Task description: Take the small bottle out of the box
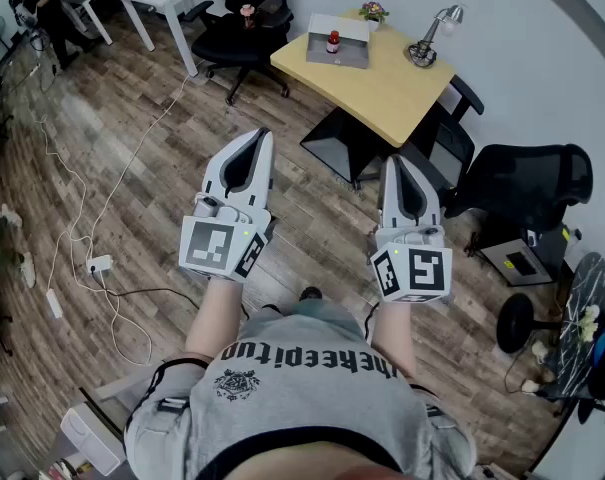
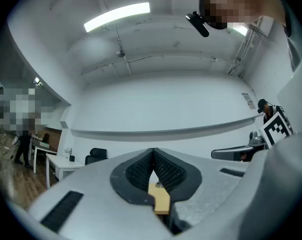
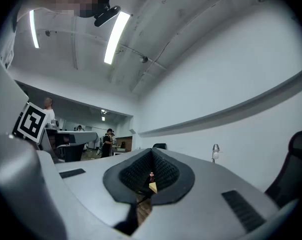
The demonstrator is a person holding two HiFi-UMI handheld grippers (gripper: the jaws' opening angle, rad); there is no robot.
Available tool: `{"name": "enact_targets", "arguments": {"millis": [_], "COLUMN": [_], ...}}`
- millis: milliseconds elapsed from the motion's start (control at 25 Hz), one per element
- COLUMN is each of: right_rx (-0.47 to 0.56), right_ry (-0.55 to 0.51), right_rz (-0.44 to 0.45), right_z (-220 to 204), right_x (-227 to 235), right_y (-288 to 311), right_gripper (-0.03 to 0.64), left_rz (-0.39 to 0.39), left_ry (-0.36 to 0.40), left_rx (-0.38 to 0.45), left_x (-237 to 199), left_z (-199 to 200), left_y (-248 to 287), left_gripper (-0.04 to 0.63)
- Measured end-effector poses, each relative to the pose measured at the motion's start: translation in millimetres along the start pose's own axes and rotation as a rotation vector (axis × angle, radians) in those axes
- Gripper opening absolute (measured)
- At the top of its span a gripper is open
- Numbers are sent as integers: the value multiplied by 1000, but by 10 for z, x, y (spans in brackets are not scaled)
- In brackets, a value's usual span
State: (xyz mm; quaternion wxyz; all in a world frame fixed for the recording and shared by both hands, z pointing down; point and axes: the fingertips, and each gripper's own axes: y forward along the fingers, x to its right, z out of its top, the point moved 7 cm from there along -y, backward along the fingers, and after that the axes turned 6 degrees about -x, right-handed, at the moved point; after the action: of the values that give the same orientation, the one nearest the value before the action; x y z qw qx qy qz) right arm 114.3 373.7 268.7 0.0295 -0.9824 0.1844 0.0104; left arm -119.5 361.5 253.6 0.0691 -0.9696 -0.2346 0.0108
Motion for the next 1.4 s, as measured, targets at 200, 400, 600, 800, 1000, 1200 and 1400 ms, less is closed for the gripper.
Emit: {"name": "enact_targets", "arguments": {"millis": [200,400,600,800,1000,1200,1400], "right_rx": [2,34,66,70,53,56,69], "right_ry": [0,1,4,28,14,-4,-6], "right_rz": [1,26,68,73,62,37,21], "right_z": [13,56,32,10,-36,-30,25], "right_x": [22,67,122,199,247,397,527], "right_y": [36,87,107,191,413,834,1372], "right_gripper": [0,0,0,0,0,0,0], "left_rz": [-7,1,-16,0,-20,-53,-57], "left_ry": [1,11,24,2,-4,4,13], "left_rx": [10,30,45,28,30,40,49], "left_x": [12,25,100,80,-32,-234,-584], "left_z": [21,49,30,-41,-90,-141,-149], "left_y": [50,101,130,226,480,896,1357], "left_gripper": [3,3,3,3,3,3,3]}}
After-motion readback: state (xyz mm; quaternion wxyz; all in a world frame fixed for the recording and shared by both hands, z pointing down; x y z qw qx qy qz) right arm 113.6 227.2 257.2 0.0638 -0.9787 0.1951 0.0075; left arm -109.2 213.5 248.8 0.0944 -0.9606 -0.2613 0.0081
